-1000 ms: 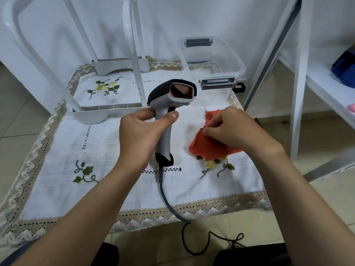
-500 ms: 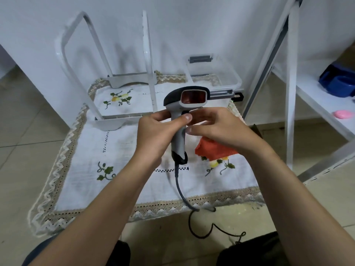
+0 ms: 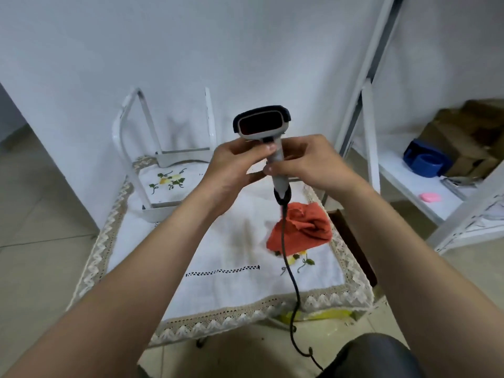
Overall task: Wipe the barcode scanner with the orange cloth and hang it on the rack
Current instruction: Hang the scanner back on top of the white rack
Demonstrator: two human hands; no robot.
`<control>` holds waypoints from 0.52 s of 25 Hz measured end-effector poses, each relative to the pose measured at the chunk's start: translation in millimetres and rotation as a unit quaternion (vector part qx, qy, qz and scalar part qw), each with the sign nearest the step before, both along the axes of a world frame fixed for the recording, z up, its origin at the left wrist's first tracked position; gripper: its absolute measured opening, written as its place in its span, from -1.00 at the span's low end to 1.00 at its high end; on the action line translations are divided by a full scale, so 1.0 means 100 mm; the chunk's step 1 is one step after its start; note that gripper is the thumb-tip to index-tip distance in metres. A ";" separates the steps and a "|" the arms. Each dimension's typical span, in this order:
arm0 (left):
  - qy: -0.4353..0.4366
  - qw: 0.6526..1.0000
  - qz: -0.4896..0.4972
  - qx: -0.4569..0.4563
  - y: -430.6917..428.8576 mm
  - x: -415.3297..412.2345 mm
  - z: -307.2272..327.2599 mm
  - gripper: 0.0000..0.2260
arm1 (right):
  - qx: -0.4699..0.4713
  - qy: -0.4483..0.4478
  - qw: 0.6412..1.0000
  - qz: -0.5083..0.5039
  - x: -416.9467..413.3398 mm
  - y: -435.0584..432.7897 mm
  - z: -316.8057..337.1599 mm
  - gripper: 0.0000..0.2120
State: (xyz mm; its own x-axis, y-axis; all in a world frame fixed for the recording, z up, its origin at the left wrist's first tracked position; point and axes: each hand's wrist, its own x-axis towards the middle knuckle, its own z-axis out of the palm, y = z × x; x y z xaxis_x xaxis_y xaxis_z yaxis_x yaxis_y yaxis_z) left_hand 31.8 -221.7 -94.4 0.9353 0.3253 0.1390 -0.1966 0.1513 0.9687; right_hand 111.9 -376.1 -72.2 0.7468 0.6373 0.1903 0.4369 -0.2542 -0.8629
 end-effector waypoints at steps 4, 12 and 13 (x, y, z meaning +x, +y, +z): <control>0.021 0.998 0.062 -0.002 0.26 0.10 0.29 -0.76 | -0.036 -0.105 0.987 -0.119 0.19 0.04 0.46 -0.79; 0.024 0.990 0.134 -0.026 0.69 0.05 0.65 -0.84 | -0.123 -0.277 0.929 -0.214 0.42 0.24 1.03 -0.87; 0.022 0.989 0.141 -0.027 0.73 0.05 0.69 -0.84 | -0.125 -0.294 0.921 -0.223 0.43 0.28 1.10 -0.88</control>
